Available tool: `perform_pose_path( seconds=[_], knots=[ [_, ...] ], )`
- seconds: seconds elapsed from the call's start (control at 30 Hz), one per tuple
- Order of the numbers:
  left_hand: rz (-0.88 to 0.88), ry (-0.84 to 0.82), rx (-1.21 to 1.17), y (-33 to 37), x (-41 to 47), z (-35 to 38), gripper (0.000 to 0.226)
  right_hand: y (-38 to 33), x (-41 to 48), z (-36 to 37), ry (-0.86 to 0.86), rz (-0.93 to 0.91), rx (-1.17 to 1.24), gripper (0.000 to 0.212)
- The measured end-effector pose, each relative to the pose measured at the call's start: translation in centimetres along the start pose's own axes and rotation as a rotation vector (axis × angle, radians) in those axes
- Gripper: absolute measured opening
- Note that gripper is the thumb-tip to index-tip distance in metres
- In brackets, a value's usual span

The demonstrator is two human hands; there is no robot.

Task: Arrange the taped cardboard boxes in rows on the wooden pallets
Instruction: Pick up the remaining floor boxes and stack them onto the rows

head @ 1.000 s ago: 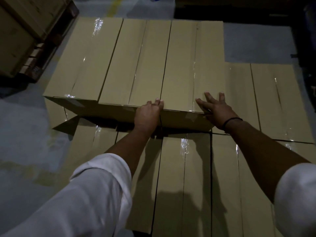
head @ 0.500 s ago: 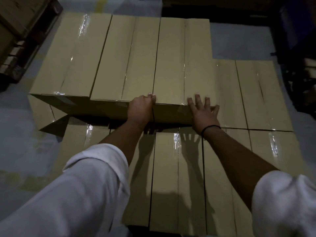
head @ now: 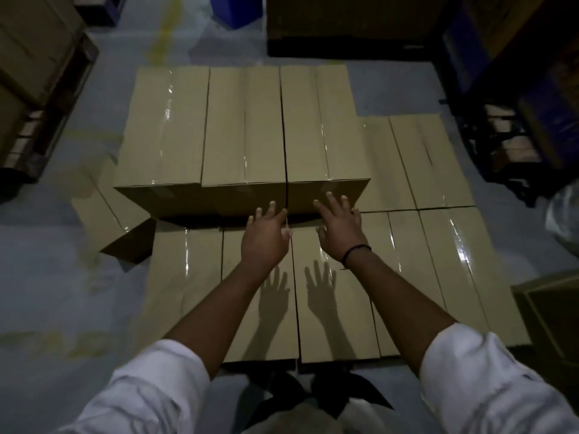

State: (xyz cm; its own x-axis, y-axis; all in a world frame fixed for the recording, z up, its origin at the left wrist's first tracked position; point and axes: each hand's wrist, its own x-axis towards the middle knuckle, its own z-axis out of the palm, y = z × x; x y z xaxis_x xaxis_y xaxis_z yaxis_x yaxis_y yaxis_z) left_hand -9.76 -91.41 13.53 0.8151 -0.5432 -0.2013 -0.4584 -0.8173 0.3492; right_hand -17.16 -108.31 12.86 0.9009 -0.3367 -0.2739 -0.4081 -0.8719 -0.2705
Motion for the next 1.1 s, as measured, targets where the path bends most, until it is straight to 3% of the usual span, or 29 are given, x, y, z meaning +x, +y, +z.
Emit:
perform_pose_path(
  seconds=[0.13,0.37,0.77,1.1],
  knots=[
    [0.006,0.052,0.038,-1.9,-5.4,-3.1,0.052,-4.1,-3.1,-0.8,0.042,-0.047,0.070,0.063],
    [-0.182,0.258,0.024,-5.7,-15.2,-6.5,0.042,-10.6,-8.1,-1.4,0.057,-0.257,0.125,0.062],
    [-0.438,0.451,-0.046,-5.9,-28.7,-8.2,0.038,-18.9,-16.6,0.0,-0.001,-0.595,0.205,0.061],
    [-0.520,0.505,-0.122,-19.4,-33.6,-10.8,0.037,-32.2,-16.0,3.8,0.043,-0.618,0.105,0.062]
  ],
)
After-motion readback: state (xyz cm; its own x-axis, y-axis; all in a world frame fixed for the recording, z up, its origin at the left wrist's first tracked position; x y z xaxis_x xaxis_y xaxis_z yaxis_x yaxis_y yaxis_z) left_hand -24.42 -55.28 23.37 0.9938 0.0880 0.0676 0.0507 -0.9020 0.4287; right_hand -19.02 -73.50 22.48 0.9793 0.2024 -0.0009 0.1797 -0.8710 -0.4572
